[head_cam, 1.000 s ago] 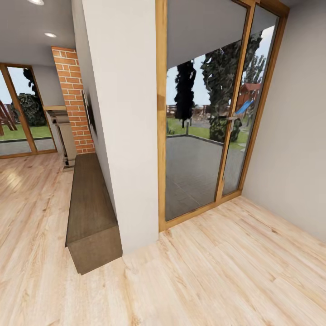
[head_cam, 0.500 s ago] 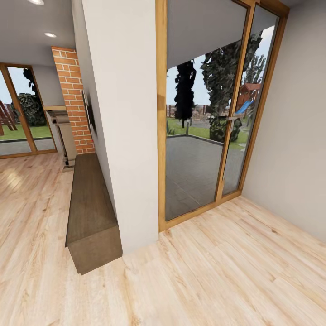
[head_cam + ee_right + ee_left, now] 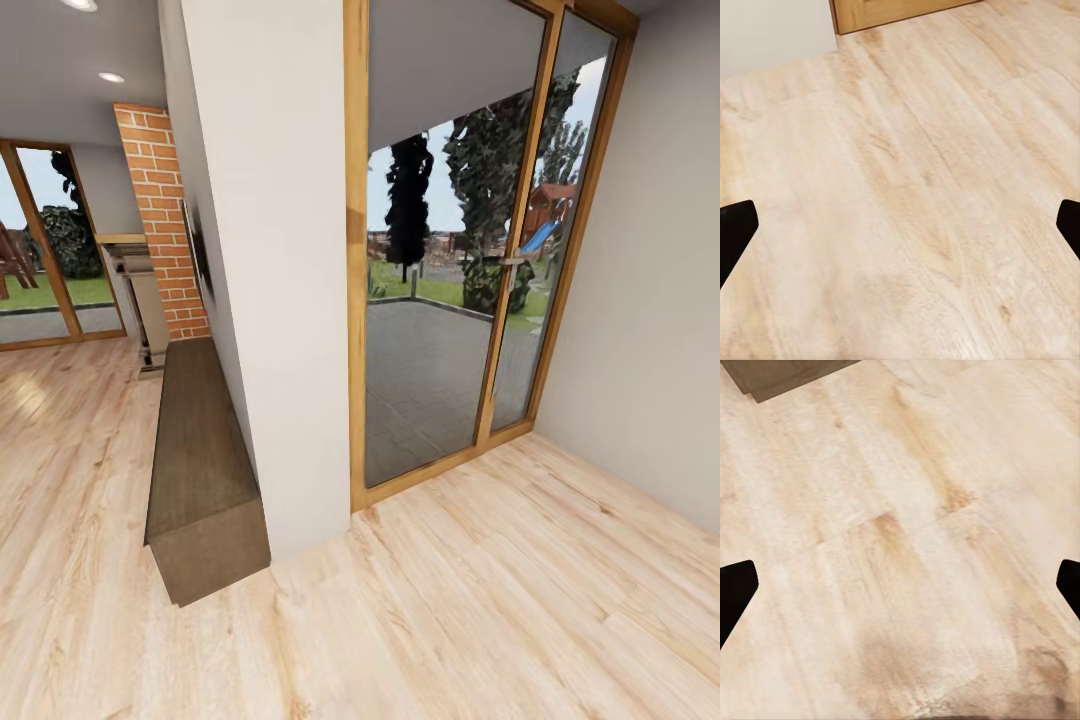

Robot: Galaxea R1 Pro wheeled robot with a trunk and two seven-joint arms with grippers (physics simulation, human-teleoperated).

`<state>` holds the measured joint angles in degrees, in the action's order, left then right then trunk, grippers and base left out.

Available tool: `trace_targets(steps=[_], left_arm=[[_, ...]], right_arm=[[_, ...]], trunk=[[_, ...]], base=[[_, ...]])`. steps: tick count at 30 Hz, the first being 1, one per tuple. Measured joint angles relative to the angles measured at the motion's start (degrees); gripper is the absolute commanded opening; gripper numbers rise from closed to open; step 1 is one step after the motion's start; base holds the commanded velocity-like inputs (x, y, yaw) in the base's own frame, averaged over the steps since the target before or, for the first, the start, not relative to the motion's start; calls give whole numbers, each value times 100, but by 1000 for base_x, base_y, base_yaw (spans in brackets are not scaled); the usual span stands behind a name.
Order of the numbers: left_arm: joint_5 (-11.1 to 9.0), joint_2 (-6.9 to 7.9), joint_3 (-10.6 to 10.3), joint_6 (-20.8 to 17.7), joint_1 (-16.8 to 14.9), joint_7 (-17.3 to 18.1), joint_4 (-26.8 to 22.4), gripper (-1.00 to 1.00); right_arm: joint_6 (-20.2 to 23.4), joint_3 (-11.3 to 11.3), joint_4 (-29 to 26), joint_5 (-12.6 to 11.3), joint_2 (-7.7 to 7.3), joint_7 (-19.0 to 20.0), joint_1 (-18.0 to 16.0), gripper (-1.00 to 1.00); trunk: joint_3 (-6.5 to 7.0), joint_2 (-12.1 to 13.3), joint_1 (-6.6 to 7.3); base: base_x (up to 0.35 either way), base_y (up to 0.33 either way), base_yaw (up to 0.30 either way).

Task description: In the kitchen, take the Vidalia onion out of the sink, dice it on the chopping board with the paring knife, put the diced onion into the bowl on the countertop, then place both the paring knife and the chopping board into the sink.

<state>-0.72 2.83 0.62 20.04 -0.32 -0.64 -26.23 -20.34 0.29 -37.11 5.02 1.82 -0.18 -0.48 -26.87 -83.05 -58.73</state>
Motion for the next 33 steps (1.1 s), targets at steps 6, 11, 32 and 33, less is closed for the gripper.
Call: trace_targets(steps=[6,11,32,33], left_arm=[[0,-9,0,0,0,0,2,100],[0,-8,0,0,0,0,0,100],[0,-3,-1,1,-1,2,2,100],[0,-3,-1,1,-1,3,2,100]], right_arm=[[0,0,0,0,0,2,0,100],[0,1,0,-3,6,0,0,100],[1,0,-2,-22,8,24,0,100],[1,0,-2,-22,8,25,2,100]], trunk=[[0,0,0],[0,0,0],[67,0,0],[71,0,0]], base=[[0,0,0],[0,0,0],[0,0,-190],[0,0,-249]])
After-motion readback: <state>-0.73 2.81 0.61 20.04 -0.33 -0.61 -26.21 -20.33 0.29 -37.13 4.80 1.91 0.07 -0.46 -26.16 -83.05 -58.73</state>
